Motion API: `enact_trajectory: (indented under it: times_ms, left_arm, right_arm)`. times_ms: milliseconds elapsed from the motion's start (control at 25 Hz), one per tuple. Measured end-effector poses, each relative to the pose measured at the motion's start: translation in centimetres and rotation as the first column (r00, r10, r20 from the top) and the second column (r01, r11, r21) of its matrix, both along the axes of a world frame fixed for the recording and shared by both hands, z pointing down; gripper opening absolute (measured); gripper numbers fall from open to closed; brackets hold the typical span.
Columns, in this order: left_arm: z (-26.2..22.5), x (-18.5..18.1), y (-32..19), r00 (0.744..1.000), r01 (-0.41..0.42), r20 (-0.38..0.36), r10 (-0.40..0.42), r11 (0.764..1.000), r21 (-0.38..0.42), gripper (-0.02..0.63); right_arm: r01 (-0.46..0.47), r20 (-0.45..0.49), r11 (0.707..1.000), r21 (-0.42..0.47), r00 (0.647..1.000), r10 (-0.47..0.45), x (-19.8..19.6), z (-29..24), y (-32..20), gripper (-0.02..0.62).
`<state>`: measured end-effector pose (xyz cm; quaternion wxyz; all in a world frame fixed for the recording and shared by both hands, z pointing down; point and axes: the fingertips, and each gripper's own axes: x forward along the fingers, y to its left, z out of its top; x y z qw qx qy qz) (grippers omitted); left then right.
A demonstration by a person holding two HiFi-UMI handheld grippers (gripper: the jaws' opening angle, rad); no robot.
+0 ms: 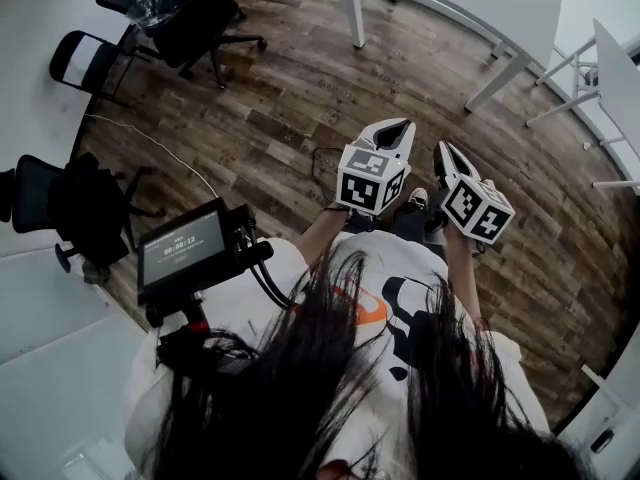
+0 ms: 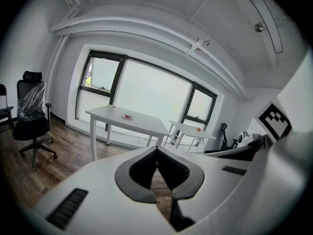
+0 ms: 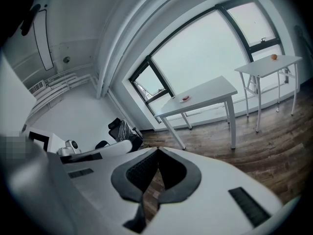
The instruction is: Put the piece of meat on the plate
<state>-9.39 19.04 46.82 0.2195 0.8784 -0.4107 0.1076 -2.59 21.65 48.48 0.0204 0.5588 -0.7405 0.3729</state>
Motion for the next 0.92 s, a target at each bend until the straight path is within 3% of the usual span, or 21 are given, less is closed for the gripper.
enact_trajectory:
  times_ms: [920]
  left_arm:
    - [-0.05, 0.9, 0.38, 1.0, -0.025, 0.014, 0.025, 1.0, -0.007, 0.006]
  right_arm:
    - [-0.042, 0.009, 0.999, -0.013, 0.999, 0.042, 1.01, -0.03, 0.6, 0.006]
